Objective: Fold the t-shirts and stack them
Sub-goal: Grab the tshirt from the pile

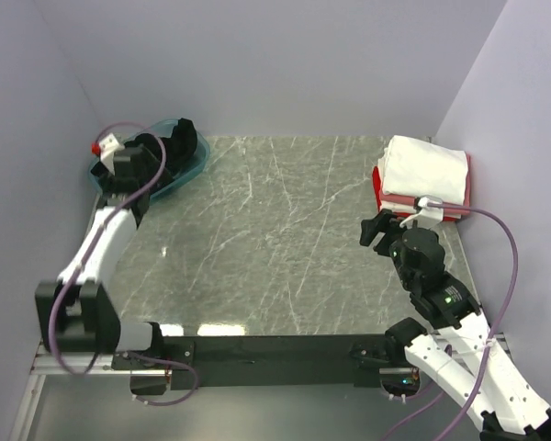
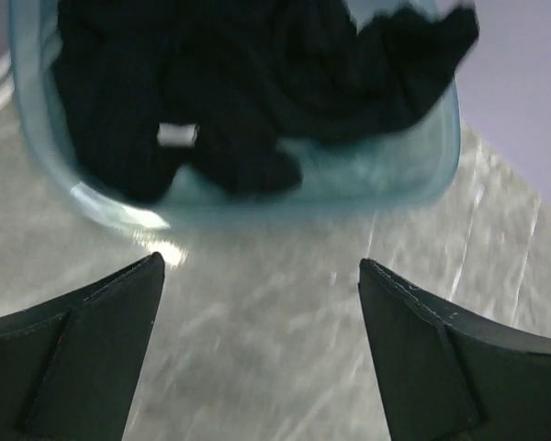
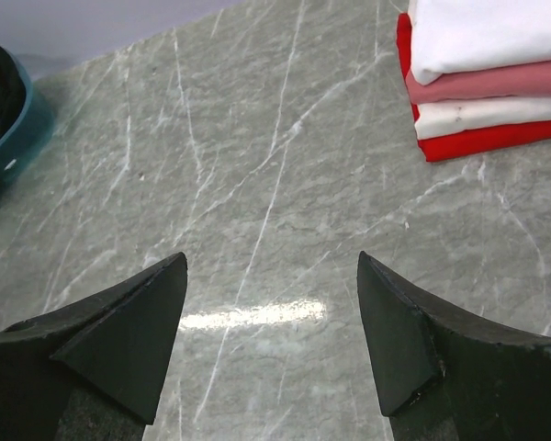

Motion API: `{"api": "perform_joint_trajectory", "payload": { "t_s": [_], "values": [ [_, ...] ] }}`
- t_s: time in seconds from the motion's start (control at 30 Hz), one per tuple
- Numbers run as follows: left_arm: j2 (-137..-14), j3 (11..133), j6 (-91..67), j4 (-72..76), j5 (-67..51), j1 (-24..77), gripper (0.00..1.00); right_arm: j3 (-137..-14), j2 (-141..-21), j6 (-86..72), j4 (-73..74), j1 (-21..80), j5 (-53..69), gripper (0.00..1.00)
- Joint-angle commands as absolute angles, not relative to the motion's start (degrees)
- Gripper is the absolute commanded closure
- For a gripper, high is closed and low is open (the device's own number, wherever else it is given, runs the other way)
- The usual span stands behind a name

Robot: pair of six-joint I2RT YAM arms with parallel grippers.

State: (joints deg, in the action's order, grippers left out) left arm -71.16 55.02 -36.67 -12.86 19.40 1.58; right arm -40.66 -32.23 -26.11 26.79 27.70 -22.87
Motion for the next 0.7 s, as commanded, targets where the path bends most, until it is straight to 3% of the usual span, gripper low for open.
{"api": "perform_joint_trajectory", "payload": {
  "t_s": [0.0,0.3,0.67],
  "values": [
    [-82.56,66.33,-34.54,-8.87,19.76,0.09,0.08,-39.82,-30.94,-26.19,24.96,27.25,-21.8,0.19],
    [-117.03,100.35,-29.8,-23.81,26.1,-2.37,0.09,-39.29,-31.38,-25.4,24.08,27.25,-20.74,0.18],
    [-125.59,100.55,-30.85,-24.61,22.23,-3.78,0.14,-39.2,-32.08,-24.7,23.29,27.16,-20.21,0.18]
  ]
}}
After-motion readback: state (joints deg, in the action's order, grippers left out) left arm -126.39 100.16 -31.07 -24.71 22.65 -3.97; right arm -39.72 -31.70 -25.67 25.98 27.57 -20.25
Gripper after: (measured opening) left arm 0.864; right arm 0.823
